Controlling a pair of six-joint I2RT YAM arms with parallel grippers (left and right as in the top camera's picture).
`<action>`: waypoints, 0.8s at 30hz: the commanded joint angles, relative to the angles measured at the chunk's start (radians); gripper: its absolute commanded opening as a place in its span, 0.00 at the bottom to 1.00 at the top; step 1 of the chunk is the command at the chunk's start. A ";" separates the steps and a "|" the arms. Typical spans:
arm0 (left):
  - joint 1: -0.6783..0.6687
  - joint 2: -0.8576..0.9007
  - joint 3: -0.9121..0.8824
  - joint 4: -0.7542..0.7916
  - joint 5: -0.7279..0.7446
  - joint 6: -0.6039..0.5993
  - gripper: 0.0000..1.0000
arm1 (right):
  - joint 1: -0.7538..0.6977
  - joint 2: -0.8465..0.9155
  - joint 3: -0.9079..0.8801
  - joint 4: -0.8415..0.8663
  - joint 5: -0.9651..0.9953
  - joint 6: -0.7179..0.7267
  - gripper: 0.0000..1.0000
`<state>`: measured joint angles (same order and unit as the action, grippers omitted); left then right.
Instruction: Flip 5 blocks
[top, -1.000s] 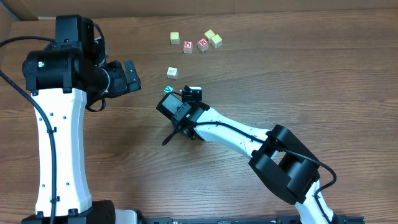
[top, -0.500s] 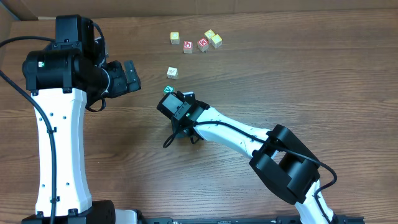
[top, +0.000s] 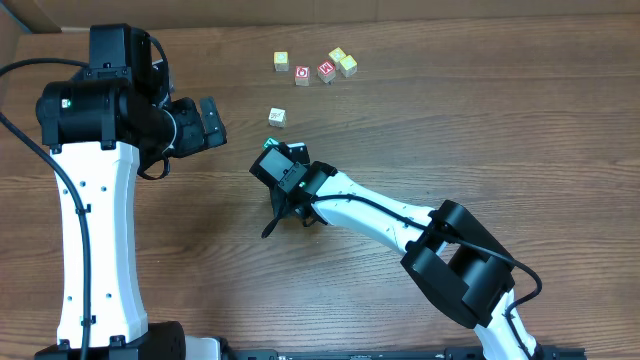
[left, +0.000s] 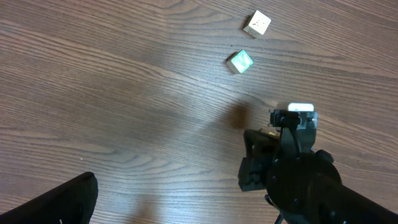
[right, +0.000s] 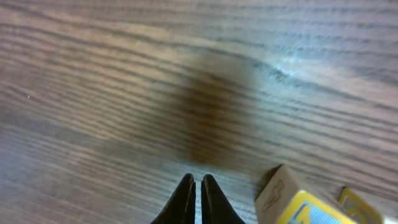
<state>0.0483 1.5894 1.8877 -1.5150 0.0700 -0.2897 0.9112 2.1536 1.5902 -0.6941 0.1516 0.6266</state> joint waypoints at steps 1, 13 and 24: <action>0.004 0.006 0.011 0.002 -0.007 -0.013 1.00 | -0.003 -0.003 0.027 -0.021 0.122 -0.007 0.07; 0.004 0.006 0.011 0.002 -0.007 -0.013 1.00 | -0.003 -0.002 0.026 -0.105 0.124 -0.007 0.08; 0.004 0.006 0.011 0.002 -0.007 -0.013 1.00 | -0.003 -0.018 0.029 -0.124 0.116 -0.011 0.08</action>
<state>0.0483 1.5894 1.8877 -1.5146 0.0700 -0.2893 0.9112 2.1536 1.5906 -0.8165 0.2546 0.6235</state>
